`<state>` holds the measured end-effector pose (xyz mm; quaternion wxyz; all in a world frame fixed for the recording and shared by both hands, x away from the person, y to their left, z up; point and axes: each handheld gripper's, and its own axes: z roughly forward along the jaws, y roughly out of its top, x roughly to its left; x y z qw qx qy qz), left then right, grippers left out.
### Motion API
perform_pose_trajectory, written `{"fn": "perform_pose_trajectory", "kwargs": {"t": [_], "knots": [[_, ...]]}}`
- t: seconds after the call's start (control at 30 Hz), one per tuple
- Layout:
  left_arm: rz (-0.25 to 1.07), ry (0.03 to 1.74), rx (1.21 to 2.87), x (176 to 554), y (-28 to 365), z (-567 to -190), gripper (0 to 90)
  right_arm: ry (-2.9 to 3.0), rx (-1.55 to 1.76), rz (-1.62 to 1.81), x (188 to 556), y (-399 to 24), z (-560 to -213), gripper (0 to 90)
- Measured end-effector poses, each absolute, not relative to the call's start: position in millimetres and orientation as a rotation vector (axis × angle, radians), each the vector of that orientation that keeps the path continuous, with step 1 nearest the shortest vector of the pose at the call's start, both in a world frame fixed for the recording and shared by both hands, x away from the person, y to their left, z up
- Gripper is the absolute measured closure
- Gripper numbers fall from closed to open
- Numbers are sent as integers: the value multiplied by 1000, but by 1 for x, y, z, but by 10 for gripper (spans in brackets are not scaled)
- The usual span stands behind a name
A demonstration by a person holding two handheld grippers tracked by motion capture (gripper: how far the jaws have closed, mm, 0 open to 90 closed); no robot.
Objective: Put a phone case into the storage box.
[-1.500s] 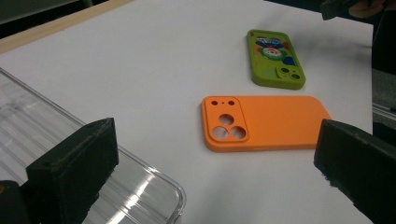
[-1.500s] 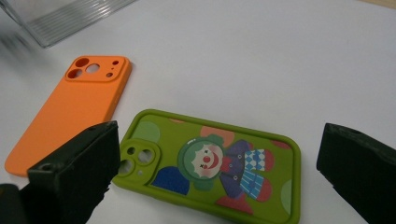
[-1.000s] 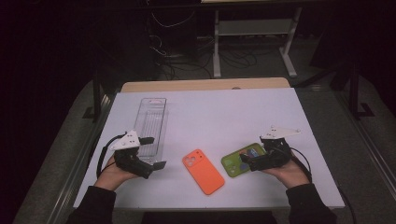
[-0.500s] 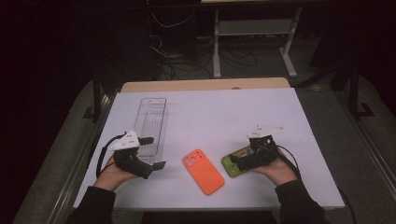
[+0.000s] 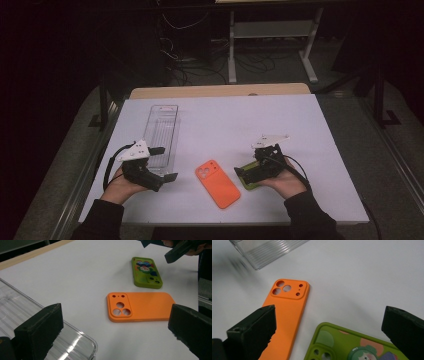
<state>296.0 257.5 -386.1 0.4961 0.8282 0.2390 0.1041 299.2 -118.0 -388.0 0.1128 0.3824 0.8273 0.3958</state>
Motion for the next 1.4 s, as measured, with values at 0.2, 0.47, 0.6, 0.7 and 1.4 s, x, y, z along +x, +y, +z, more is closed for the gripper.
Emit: {"fn": "perform_pose_trajectory", "kwargs": {"t": [0.2, 0.47, 0.6, 0.7, 1.4], "knots": [[252, 582, 2002, 296, 258, -386, 0, 2452, 1109, 1155, 300, -108, -390, 0], [253, 580, 2004, 296, 258, -386, 0, 2487, 1115, 1139, 299, -95, -393, 0], [254, 577, 2004, 296, 257, -386, 0, 2502, 1112, 1123, 299, -88, -395, 0], [255, 573, 2009, 295, 257, -386, 0, 2510, 1110, 1122, 299, -84, -396, 0], [252, 571, 2011, 295, 257, -385, 0, 2564, 1104, 1067, 295, -54, -401, 0]]}}
